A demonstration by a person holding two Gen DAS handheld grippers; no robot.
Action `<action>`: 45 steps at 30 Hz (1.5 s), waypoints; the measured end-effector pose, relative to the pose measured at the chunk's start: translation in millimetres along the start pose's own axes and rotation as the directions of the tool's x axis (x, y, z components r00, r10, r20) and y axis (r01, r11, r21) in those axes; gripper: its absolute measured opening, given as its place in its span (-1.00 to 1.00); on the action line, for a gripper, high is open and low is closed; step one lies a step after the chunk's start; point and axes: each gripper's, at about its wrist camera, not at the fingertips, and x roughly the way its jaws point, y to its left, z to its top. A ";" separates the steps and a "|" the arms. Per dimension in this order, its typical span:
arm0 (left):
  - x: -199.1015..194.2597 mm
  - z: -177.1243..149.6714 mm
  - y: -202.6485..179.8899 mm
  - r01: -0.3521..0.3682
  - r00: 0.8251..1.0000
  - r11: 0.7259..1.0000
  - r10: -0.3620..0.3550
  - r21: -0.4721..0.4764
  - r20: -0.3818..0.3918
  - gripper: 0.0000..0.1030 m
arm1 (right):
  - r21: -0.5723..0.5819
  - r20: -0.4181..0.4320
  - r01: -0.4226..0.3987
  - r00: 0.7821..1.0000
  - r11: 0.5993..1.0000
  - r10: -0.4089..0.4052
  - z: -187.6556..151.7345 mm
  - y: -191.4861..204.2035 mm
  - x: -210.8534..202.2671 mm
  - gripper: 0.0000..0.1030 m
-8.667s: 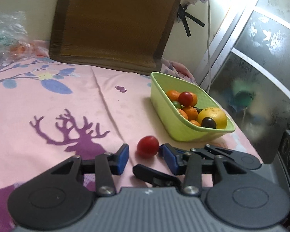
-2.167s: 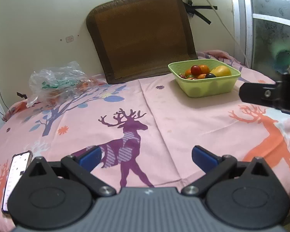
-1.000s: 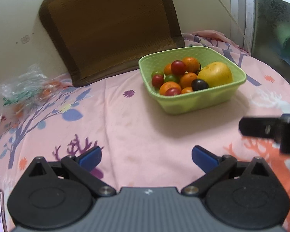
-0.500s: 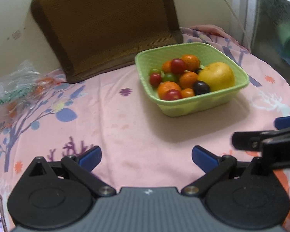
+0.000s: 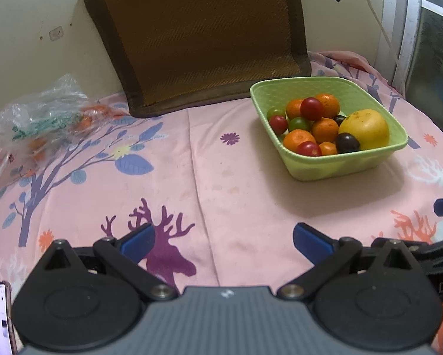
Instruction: Organize fruits
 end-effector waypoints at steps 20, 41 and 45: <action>-5.9 -6.0 0.1 -0.019 1.000 1.000 0.019 0.013 0.019 1.00 | 0.047 -0.045 0.004 0.999 0.999 -0.002 -5.6 -2.9 -0.4 1.00; -1.3 -3.7 -7.2 -0.043 0.999 0.998 0.042 0.041 0.032 1.00 | 0.089 -0.044 -0.005 0.999 0.996 0.009 -5.2 -12.1 -0.5 1.00; -1.2 -4.2 -6.6 -0.060 0.997 0.997 0.057 0.054 0.045 1.00 | 0.085 -0.045 -0.009 0.999 0.996 0.013 -4.1 -11.4 1.0 1.00</action>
